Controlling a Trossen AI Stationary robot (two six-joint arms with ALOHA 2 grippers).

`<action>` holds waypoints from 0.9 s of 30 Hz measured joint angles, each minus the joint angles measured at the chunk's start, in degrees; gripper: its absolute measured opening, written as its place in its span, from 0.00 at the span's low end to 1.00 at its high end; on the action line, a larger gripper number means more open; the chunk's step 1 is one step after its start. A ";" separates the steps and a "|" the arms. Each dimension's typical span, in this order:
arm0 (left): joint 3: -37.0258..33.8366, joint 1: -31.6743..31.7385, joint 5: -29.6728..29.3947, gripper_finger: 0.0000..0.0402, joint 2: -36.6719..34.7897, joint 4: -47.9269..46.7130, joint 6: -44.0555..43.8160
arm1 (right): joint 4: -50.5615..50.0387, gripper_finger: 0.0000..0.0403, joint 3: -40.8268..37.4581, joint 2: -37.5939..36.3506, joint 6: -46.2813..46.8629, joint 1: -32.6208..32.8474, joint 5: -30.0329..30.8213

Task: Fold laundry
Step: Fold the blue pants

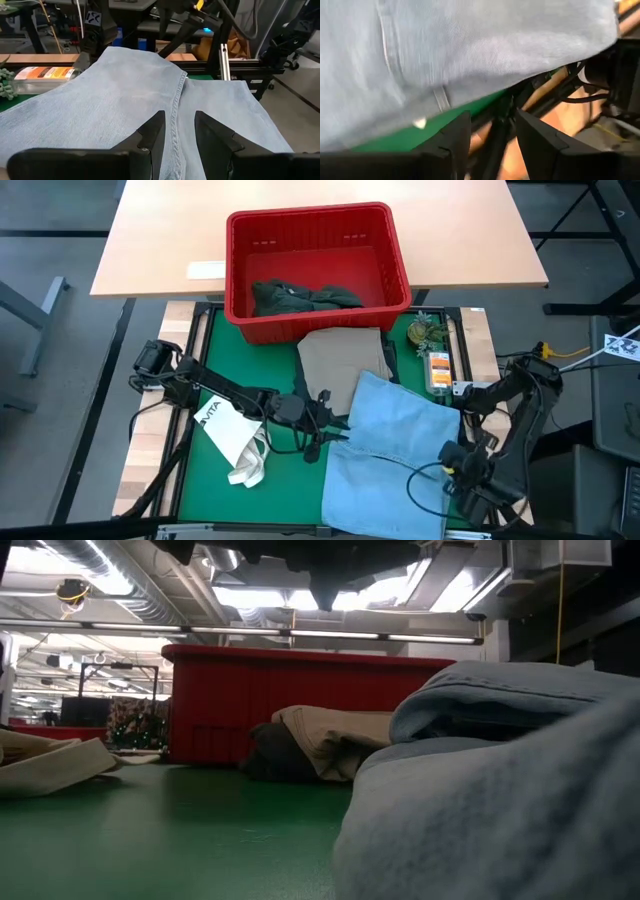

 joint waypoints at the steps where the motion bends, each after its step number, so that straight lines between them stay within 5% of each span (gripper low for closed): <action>1: 0.00 0.00 0.00 0.25 0.00 0.00 0.00 | 0.02 0.38 0.00 0.00 2.46 0.73 0.62; 18: 0.00 0.00 0.00 0.25 0.00 -0.82 0.09 | 5.51 0.38 -4.68 2.89 4.57 0.74 3.45; 27: 0.00 0.00 0.00 0.25 0.00 -0.78 0.02 | 14.47 0.38 -3.39 2.89 5.28 -5.45 1.61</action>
